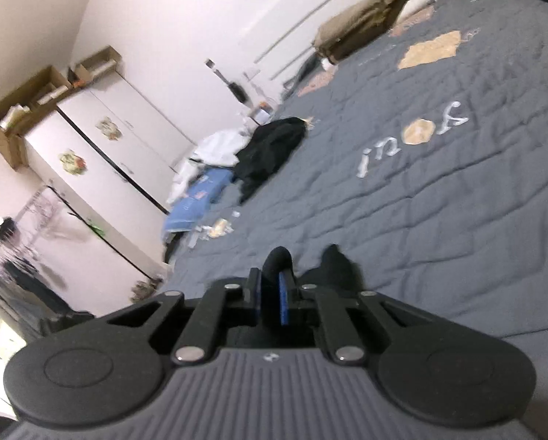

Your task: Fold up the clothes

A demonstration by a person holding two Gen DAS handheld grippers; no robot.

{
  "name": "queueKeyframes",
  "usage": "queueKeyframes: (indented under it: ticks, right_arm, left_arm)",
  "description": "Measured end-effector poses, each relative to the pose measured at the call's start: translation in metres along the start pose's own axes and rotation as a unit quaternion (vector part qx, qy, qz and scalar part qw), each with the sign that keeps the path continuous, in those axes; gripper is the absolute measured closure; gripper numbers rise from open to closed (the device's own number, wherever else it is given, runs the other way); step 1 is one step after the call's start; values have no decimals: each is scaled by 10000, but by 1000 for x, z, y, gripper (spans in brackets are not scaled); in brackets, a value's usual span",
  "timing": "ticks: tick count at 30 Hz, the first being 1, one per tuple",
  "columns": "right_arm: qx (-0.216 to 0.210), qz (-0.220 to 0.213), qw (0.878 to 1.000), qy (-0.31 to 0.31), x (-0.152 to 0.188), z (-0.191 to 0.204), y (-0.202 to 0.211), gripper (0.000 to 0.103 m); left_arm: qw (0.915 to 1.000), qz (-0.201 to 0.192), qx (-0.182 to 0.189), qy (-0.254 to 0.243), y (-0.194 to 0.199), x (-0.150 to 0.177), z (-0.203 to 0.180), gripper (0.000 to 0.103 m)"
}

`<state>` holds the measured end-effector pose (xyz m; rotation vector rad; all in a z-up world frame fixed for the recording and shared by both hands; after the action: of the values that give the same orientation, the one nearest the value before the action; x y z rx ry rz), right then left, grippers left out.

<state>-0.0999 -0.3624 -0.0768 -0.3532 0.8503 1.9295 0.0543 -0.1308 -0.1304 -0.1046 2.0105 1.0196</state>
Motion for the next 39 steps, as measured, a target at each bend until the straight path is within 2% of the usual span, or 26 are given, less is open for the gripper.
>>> queueKeyframes:
  ticks: [2,3,4,6,7,8,9,12,15,17,18,19,20,26,30,32,36,39]
  right_arm:
    - [377,245,9990,4,7,-14,-12,92]
    - [488,331,9983,-39,11,-20,-17,90]
    - [598,417,9973,-82,14,-25,-22,89]
    - [540,482,9971,-212,15,-27,-22,86]
    - [458,519,9973,-245,14,-25,-21,76]
    - [369,574,9974,-241,12,-23,-21,69]
    - [297,619,9974,-220,11,-21,-20,57]
    - [220,567,9981,-127,13,-14,-20,52]
    - [161,485,9987,-37,16,-6,-19,54]
    - [121,431,9990,23,17,-1,-19,66]
    - [101,404,9991,53,18,2,-19,79]
    - [81,376,9992,83,19,5,-19,87]
    - [61,349,9993,113,20,7,-18,89]
    - [-705,370,9960,411,24,56,-4,91]
    - [-1252,1026,9814,1032,57,101,-14,91]
    - [-1309,1435,9725,1285,81,114,-27,91]
    - [-1092,1935,9620,1588,114,118,-50,91]
    - [-976,2081,9571,1765,121,119,-55,87]
  left_arm:
    - [10000,24,-74,-9,-2,1,1,54]
    - [9999,51,-108,31,-2,1,2,50]
    - [9999,69,-143,65,-1,0,2,44]
    - [9997,56,-223,99,2,-2,3,31]
    - [9996,30,-241,112,4,-4,3,26]
    - [9997,-45,-207,112,7,-5,2,26]
    - [9997,-121,-174,112,10,-7,1,25]
    - [9995,-272,-86,131,17,-10,-1,21]
    - [9993,-336,-33,154,20,-11,-3,21]
    - [9991,-379,-28,166,23,-12,-3,21]
    - [9990,-420,-42,170,25,-13,-3,21]
    - [9987,-473,-53,182,27,-14,-2,21]
    - [9984,-528,-58,214,30,-15,-1,21]
    - [9951,-843,80,512,46,-24,5,21]
    - [9893,-1186,461,717,64,-32,7,21]
    - [9845,-1324,787,837,72,-35,4,21]
    - [9819,-1082,1386,710,71,-31,-15,21]
    - [9833,-585,1645,520,54,-19,-32,21]
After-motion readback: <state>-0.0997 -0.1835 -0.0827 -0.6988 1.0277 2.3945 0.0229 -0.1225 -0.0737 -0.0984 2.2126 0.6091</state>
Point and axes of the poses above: each gripper's, at about its wrist camera, not at the fingertips, and y roughly against the way its jaws point, z to its left, x to its underside, the point moved 5 cm from there along -y, roughly the way its jaws point, and after that the axes turned 4 degrees about -y, right-handed, at the moved point
